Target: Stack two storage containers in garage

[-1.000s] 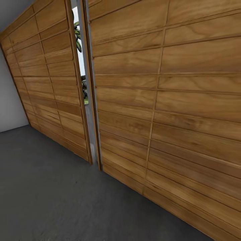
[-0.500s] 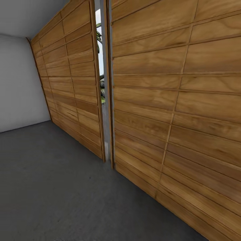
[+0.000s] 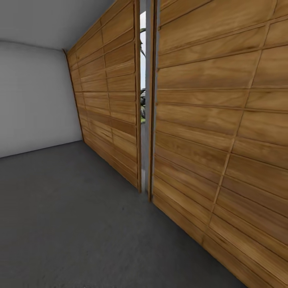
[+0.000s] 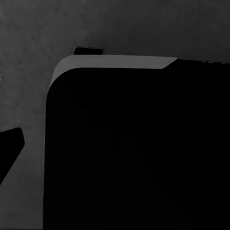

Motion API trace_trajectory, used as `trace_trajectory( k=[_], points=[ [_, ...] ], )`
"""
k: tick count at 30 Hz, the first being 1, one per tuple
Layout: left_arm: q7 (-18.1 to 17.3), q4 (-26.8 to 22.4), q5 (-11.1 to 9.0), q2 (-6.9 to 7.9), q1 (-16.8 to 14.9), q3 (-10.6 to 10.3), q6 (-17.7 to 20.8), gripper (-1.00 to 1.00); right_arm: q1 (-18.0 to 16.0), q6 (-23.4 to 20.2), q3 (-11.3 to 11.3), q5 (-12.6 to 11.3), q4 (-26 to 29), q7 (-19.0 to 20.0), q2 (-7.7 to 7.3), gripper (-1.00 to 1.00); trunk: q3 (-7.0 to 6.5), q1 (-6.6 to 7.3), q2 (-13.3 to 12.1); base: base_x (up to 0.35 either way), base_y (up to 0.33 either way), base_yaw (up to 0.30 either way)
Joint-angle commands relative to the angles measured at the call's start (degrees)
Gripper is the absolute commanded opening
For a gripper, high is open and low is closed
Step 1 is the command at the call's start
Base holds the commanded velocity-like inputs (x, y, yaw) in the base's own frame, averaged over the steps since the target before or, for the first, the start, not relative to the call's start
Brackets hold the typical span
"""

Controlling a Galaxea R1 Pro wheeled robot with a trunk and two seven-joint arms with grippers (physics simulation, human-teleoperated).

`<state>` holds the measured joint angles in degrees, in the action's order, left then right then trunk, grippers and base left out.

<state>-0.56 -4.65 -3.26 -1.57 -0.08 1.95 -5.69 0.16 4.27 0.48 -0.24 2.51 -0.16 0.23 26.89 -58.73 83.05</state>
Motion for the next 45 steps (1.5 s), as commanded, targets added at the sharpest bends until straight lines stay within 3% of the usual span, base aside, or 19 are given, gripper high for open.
trace_trajectory(
  k=[1,45],
  points=[
    [-0.06,-0.01,-0.34,-0.01,-0.01,0.16,-0.11,1.0,0.02,0.13,0.04,-0.03,0.04,-0.02,0.03,1.0,0.04,0.0,0.02,0.0,0.0,0.3],
    [-0.14,-0.01,-0.26,-0.1,-0.01,0.25,-0.02,1.0,0.02,0.13,0.04,-0.03,0.04,-0.02,-0.05,1.0,0.04,0.0,0.02,0.0,0.0,0.3]
  ],
)
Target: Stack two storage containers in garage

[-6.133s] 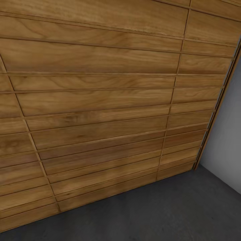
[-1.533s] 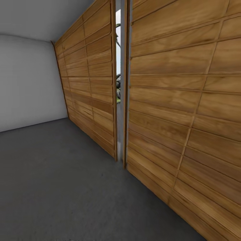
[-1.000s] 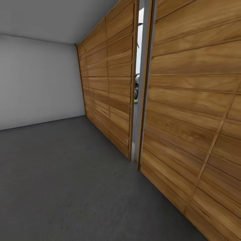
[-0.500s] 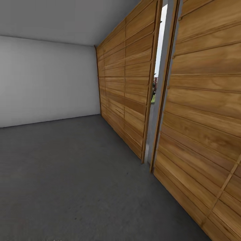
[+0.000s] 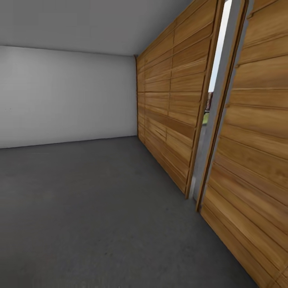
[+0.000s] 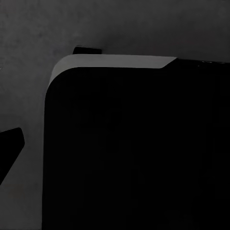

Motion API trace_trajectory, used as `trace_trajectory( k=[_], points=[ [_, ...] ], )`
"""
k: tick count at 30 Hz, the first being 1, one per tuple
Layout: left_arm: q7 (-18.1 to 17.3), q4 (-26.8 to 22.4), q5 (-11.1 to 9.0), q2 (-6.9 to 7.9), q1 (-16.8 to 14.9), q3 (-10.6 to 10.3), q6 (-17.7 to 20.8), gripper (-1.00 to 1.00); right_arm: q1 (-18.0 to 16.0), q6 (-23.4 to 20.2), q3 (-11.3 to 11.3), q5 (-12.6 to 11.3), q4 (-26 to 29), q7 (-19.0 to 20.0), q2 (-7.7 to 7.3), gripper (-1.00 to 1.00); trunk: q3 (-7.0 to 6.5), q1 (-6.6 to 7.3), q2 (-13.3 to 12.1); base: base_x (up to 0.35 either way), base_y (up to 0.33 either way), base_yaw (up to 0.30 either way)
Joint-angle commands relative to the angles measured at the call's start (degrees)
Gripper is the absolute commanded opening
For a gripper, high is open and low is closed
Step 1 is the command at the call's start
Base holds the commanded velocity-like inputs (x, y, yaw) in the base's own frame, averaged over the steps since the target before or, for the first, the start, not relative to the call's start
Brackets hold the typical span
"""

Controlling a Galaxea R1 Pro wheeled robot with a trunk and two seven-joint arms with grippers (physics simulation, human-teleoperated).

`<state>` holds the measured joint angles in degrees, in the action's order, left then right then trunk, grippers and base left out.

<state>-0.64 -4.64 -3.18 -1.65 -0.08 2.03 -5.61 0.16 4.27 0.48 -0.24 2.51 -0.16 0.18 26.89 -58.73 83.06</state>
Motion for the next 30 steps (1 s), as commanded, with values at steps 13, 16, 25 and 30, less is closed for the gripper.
trace_trajectory(
  k=[13,16,25,30],
  points=[
    [0.02,-0.01,-0.49,0.03,-0.01,0.26,-0.17,1.0,0.02,0.13,0.04,-0.03,0.04,-0.02,0.0,1.0,0.04,0.0,0.02,0.0,0.0,0.3],
    [0.02,-0.01,-0.5,0.04,-0.01,0.26,-0.18,1.0,0.02,0.13,0.04,-0.03,0.04,-0.02,0.0,1.0,0.04,0.0,0.02,0.0,0.0,0.3],
    [0.05,-0.01,-0.51,0.01,-0.01,0.26,-0.16,1.0,0.02,0.13,0.04,-0.03,0.04,-0.02,0.0,1.0,0.04,0.0,0.02,0.0,0.0,0.3],
    [0.2,-0.21,-0.51,-0.01,-0.01,0.26,-0.18,1.0,0.02,0.13,0.04,-0.03,0.04,-0.02,0.0,1.0,0.04,0.0,0.02,0.0,0.0,0.3]
  ],
)
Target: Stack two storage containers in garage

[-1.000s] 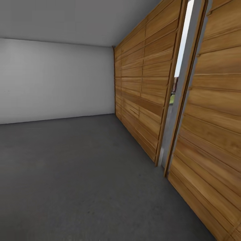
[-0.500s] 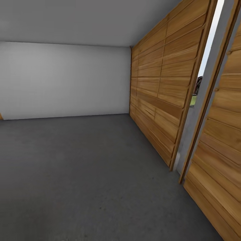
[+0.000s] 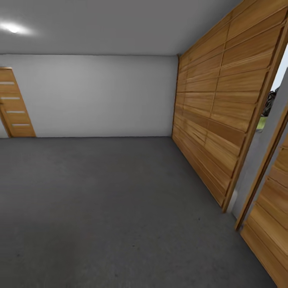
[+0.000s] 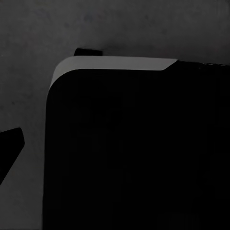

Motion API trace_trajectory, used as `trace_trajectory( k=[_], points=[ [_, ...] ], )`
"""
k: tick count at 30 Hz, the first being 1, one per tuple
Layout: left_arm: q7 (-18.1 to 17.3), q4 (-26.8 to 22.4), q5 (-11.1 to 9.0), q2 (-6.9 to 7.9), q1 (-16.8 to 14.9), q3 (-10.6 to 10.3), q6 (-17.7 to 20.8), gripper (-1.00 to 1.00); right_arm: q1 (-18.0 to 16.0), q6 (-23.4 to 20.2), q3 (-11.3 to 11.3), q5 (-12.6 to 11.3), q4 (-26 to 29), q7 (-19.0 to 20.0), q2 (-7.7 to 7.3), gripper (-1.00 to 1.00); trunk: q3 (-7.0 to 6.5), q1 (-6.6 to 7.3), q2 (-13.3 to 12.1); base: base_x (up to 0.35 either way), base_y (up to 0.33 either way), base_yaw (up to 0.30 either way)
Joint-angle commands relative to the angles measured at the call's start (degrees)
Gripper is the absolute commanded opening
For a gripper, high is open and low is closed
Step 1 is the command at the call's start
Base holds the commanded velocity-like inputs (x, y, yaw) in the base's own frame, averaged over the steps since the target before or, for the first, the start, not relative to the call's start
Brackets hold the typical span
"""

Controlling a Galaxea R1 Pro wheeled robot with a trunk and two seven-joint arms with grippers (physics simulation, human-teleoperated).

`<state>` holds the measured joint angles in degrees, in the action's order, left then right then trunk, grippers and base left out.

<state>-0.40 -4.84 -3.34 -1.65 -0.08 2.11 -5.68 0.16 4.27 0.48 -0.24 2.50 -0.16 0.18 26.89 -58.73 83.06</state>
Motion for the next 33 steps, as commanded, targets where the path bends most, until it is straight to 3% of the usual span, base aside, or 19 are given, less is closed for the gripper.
trace_trajectory(
  k=[1,33],
  points=[
    [-0.01,-0.07,-0.35,-0.04,-0.01,0.18,-0.11,1.0,0.02,0.13,0.05,-0.03,0.04,-0.02,0.0,1.0,0.04,0.0,0.02,0.0,0.0,0.3],
    [0.11,-0.31,-0.44,-0.02,-0.01,0.19,-0.12,1.0,0.02,0.07,0.13,0.06,0.04,-0.02,0.0,1.0,0.04,0.0,0.02,0.0,0.0,0.3]
  ],
)
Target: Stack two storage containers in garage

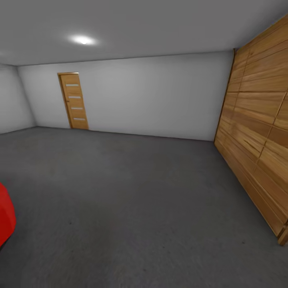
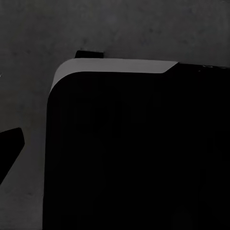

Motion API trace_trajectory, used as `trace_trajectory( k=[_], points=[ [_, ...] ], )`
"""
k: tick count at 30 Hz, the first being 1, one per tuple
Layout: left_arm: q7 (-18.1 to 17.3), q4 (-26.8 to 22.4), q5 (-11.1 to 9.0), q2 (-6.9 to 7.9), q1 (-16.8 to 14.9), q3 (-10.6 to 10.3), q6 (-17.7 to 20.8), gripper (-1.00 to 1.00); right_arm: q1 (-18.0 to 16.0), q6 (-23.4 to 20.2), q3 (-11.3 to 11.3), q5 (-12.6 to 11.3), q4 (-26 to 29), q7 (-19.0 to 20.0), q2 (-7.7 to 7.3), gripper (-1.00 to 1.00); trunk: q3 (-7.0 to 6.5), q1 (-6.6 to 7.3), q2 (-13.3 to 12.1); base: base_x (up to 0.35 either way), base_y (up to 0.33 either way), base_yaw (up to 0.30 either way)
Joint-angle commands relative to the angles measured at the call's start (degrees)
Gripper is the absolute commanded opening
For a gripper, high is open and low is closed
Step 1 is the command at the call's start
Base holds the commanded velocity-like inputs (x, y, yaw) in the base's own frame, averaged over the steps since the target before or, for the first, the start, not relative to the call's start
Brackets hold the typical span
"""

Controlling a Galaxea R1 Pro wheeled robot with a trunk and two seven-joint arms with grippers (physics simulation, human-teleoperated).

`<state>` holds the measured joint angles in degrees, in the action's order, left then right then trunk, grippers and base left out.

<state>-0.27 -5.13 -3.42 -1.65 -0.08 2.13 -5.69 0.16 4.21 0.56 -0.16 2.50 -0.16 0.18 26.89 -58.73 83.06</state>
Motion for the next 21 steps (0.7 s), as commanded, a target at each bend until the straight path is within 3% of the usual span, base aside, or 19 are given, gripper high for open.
trace_trajectory(
  k=[1,13,21],
  points=[
    [-0.03,-0.03,-0.36,-0.02,-0.01,0.19,-0.11,1.0,0.02,0.11,0.05,-0.02,0.04,-0.02,0.0,1.0,0.04,0.0,0.02,0.0,0.0,0.3],
    [-0.13,0.02,-0.36,0.05,-0.01,0.17,-0.11,1.0,0.02,-0.01,0.03,-0.06,0.04,-0.02,0.0,1.0,0.05,0.0,0.02,0.007,0.0,0.295],
    [-0.17,0.18,-0.66,0.14,-0.01,0.08,0.27,1.0,0.02,-0.05,0.14,-0.03,0.04,-0.02,-0.37,1.0,0.06,0.0,0.02,0.245,0.0,0.061]
  ],
)
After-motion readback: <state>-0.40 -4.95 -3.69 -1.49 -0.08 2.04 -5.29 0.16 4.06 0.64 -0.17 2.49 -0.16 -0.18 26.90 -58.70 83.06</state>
